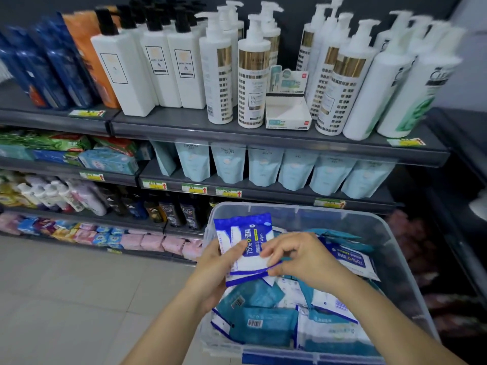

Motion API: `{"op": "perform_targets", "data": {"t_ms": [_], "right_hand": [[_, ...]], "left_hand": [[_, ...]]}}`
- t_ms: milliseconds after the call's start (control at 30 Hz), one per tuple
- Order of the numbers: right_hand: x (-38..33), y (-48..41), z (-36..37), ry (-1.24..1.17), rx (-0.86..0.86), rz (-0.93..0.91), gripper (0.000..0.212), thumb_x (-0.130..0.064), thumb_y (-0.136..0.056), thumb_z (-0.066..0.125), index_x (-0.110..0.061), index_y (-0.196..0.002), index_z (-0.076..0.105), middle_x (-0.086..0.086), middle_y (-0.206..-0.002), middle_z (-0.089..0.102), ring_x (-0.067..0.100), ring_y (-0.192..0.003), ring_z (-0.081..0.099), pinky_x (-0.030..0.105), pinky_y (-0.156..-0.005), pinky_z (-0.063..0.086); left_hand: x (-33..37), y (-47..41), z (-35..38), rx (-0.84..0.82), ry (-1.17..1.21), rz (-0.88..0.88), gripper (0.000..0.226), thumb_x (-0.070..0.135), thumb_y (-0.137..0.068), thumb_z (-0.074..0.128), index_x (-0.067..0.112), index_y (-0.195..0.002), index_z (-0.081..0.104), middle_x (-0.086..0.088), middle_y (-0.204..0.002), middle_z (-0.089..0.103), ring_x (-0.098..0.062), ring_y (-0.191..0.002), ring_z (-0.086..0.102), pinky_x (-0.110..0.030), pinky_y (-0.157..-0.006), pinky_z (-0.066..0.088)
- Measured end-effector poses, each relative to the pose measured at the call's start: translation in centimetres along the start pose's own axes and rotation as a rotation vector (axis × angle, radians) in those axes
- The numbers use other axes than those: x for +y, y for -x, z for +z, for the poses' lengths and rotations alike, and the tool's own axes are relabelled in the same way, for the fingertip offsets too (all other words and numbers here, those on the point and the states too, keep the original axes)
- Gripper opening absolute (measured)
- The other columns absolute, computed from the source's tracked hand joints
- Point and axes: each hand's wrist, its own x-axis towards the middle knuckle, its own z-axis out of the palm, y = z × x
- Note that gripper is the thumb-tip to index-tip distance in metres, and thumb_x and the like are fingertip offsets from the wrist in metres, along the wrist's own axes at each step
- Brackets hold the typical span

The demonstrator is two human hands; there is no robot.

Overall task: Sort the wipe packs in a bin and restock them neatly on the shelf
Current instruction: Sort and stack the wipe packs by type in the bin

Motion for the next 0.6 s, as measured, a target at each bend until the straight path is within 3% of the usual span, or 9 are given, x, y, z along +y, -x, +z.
{"op": "perform_targets", "data": {"t_ms": [67,133,200,333,467,600], "right_hand": [[0.3,0.0,0.0,0.064,-0.074,0.041,0.041,0.005,-0.067,0.079,-0.032,-0.054,0.067,-0.017,-0.080,0.070,-0.001,-0.093,0.064,0.020,-0.088,0.051],[0.6,-0.1,-0.1,0.091,-0.107,0.113,0.034,0.000,-0.070,0.079,-0.031,-0.062,0.068,-0.013,-0.087,0.071,0.003,-0.093,0.066,0.025,-0.089,0.053],[1.2,-0.3,-0.3,0.047,-0.028,0.181,0.028,-0.003,-0.072,0.078,-0.028,-0.073,0.068,-0.008,-0.093,0.071,0.006,-0.091,0.066,0.033,-0.088,0.054],[2.2,-0.6,-0.1,-0.063,0.135,0.296,0.028,-0.017,-0.082,0.071,-0.030,-0.103,0.058,-0.006,-0.112,0.063,0.009,-0.102,0.062,0.038,-0.091,0.052],[2.0,-0.7,1.8,-0.121,0.099,0.296,0.025,-0.013,-0.090,0.060,-0.024,-0.111,0.056,0.003,-0.109,0.063,0.010,-0.090,0.063,0.023,-0.066,0.055],[2.1,-0.6,2.3,-0.060,0.137,0.292,0.031,-0.016,-0.093,0.056,-0.021,-0.123,0.055,-0.004,-0.099,0.057,0.008,-0.086,0.059,0.017,-0.060,0.052]], "left_hand": [[-0.4,-0.3,-0.3,0.050,-0.042,0.030,0.030,-0.001,-0.088,0.060,0.003,-0.117,0.057,-0.016,-0.101,0.072,-0.028,-0.082,0.071,-0.033,-0.061,0.057],[-0.5,-0.7,-0.7,0.111,-0.100,0.056,0.036,-0.005,-0.085,0.063,0.008,-0.117,0.055,-0.012,-0.100,0.073,-0.030,-0.086,0.071,-0.039,-0.066,0.058],[-0.6,-0.8,-0.9,0.134,-0.127,0.068,0.040,-0.005,-0.084,0.065,0.012,-0.118,0.053,-0.010,-0.101,0.073,-0.030,-0.089,0.071,-0.043,-0.072,0.058],[-0.6,-0.6,-1.1,0.100,-0.126,0.054,0.036,-0.004,-0.086,0.063,0.015,-0.115,0.054,-0.005,-0.099,0.074,-0.026,-0.087,0.072,-0.034,-0.061,0.058],[-0.9,-0.5,-0.5,0.019,-0.156,0.024,0.036,-0.004,-0.088,0.059,0.017,-0.117,0.054,-0.005,-0.100,0.074,-0.026,-0.088,0.071,-0.031,-0.060,0.057],[-1.5,-0.6,0.5,0.013,-0.200,0.028,0.023,0.002,-0.091,0.056,0.018,-0.109,0.056,0.000,-0.088,0.075,-0.019,-0.075,0.073,-0.025,-0.052,0.055]]}}
